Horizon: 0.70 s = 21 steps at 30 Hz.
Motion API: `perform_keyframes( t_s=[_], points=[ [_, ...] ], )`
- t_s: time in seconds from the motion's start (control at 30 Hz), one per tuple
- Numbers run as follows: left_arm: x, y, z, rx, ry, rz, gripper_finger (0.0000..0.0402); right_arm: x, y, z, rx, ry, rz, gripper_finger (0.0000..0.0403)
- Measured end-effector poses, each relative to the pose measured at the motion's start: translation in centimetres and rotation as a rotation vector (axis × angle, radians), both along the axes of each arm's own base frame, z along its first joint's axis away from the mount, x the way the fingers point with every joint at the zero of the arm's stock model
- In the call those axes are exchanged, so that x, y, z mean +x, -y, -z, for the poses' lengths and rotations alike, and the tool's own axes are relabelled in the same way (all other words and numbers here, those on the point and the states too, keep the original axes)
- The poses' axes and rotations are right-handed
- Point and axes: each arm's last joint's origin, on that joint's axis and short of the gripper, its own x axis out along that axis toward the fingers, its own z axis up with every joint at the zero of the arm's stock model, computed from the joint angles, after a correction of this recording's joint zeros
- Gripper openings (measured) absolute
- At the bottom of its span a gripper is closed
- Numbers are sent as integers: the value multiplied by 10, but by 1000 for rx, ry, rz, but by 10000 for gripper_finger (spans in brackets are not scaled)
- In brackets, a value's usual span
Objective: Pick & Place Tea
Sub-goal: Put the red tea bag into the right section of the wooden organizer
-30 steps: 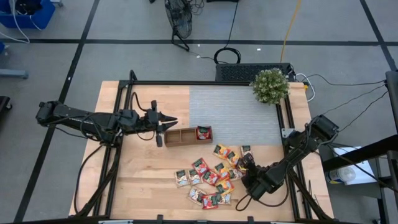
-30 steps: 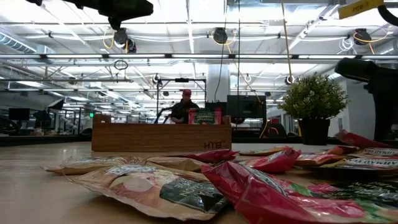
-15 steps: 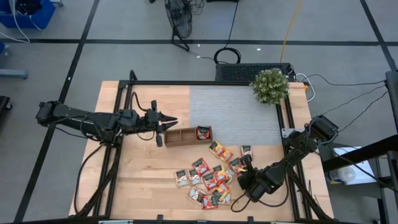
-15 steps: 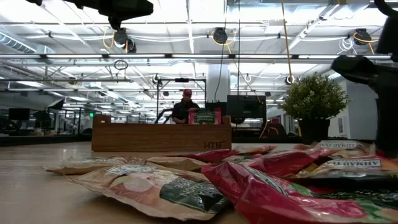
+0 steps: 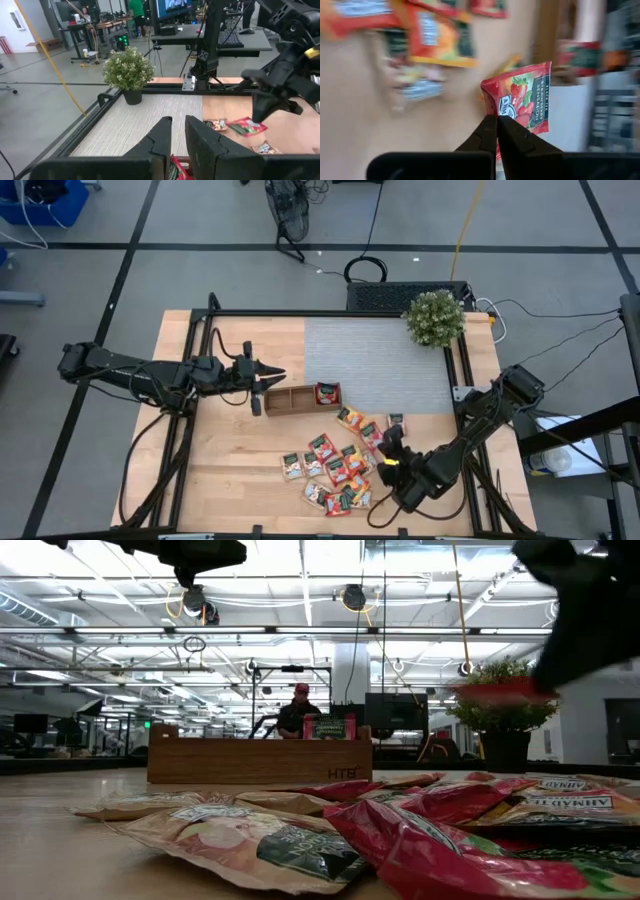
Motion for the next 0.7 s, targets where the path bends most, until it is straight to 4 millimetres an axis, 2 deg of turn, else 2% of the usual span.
perform_keyframes(
  t_s=[0.13, 0.27, 0.47, 0.7],
  points=[
    [0, 0, 0, 0, 1, 0, 63, 7, 8, -1, -155, 121, 8, 0],
    [0, 0, 0, -2, 3, 0, 63, 25, 26, 12, -247, 227, 39, 0],
    [0, 0, 0, -1, 4, 0, 63, 59, 55, 26, -278, 317, -48, 0],
    [0, 0, -3, -4, 27, 0, 63, 80, 93, 31, -345, 374, -93, 0]
  ],
)
